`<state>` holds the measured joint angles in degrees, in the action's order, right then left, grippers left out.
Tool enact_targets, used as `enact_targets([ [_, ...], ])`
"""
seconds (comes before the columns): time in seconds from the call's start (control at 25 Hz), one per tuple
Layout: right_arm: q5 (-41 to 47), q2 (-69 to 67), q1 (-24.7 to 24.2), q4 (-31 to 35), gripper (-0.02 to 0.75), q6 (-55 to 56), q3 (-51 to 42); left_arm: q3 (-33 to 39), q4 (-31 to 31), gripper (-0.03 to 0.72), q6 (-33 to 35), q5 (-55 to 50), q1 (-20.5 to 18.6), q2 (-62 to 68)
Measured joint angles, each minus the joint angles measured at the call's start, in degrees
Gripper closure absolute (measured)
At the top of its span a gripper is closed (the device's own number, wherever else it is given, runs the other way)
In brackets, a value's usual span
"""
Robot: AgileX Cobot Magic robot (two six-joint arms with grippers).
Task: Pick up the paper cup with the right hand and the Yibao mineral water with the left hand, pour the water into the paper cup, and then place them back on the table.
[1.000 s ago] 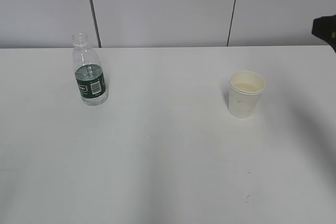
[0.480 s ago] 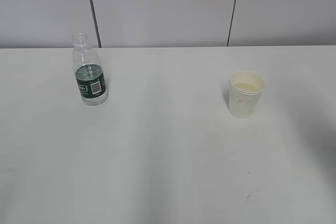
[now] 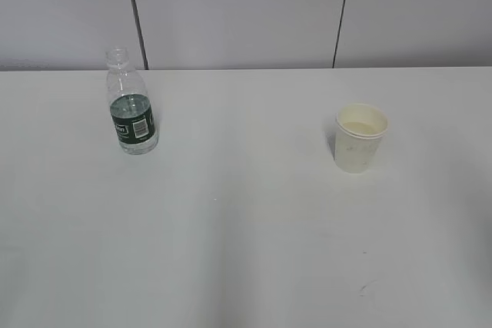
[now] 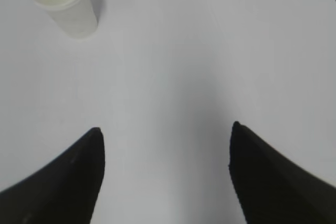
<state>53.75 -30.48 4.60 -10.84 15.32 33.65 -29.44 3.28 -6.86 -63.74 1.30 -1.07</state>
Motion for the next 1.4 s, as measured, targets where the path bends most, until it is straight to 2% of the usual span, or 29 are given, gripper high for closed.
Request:
enact_targets([
  [0.36, 10.92, 14.32, 1.35, 3.49, 0.161, -6.85, 0.10, 0.00, 0.00, 0.346, 0.00, 0.00, 0.00, 0.00],
  [0.6, 14.59, 25.32, 1.35, 8.14, 0.161, -11.72, -1.50, 0.00, 0.00, 0.346, 0.00, 0.00, 0.00, 0.00],
  [0.8, 16.62, 30.02, 1.35, 8.77, 0.161, -13.62, -2.98, 0.00, 0.00, 0.346, 0.00, 0.00, 0.00, 0.00],
  [1.04, 16.87, 31.50, 1.54, 8.77, 0.161, -14.39, -3.64, 0.00, 0.00, 0.346, 0.00, 0.00, 0.00, 0.00],
  [1.4, 12.76, 31.50, 1.54, 9.68, 0.161, -16.63, -5.75, 0.00, 0.00, 0.346, 0.00, 0.00, 0.00, 0.00],
])
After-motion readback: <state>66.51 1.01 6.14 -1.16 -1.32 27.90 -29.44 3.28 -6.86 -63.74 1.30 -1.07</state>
